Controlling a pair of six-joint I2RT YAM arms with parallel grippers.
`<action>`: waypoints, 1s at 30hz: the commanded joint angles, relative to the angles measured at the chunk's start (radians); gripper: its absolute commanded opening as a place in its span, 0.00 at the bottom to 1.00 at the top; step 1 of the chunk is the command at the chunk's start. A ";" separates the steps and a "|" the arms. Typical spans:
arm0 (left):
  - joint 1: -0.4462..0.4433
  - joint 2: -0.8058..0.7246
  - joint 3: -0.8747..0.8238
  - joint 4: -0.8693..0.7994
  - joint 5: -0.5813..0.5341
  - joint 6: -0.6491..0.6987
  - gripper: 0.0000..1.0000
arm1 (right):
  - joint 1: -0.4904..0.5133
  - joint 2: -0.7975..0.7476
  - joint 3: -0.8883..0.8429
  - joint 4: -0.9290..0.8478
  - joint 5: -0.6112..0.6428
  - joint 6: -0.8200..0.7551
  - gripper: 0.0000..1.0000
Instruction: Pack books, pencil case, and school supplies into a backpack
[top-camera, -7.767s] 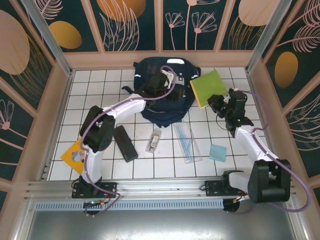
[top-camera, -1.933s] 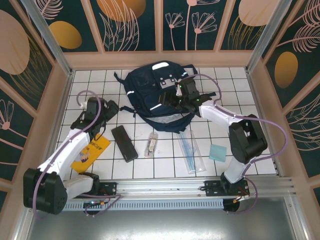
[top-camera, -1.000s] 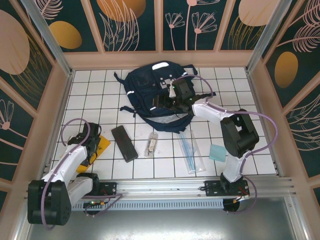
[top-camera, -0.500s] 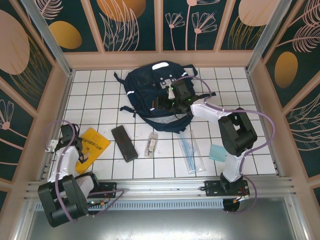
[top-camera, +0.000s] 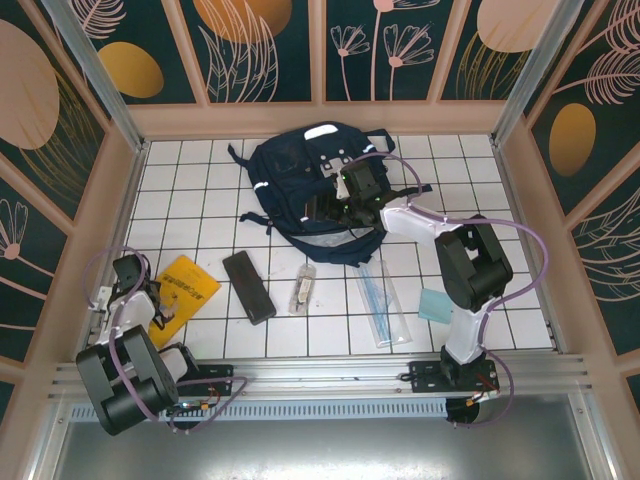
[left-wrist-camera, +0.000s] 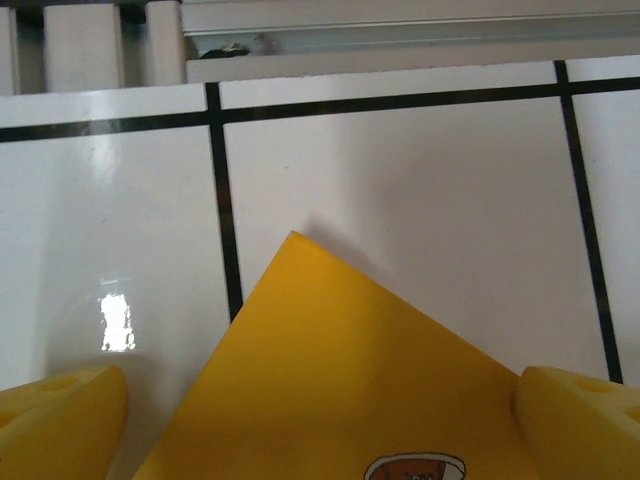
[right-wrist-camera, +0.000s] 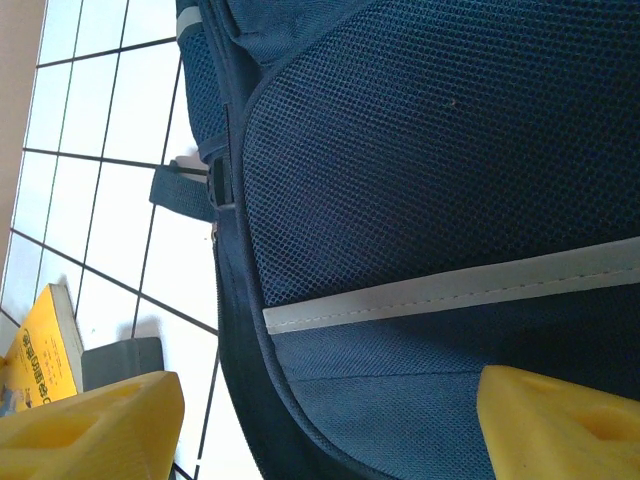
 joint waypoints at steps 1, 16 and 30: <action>-0.001 0.079 -0.012 0.154 0.214 0.063 0.99 | 0.015 0.019 0.049 -0.015 0.005 -0.006 0.77; -0.245 0.393 0.216 0.508 0.355 0.028 0.99 | 0.099 0.162 0.252 0.005 -0.116 -0.021 0.70; -0.438 0.821 0.705 0.570 0.416 0.035 0.99 | 0.160 0.379 0.545 -0.056 -0.142 -0.079 0.69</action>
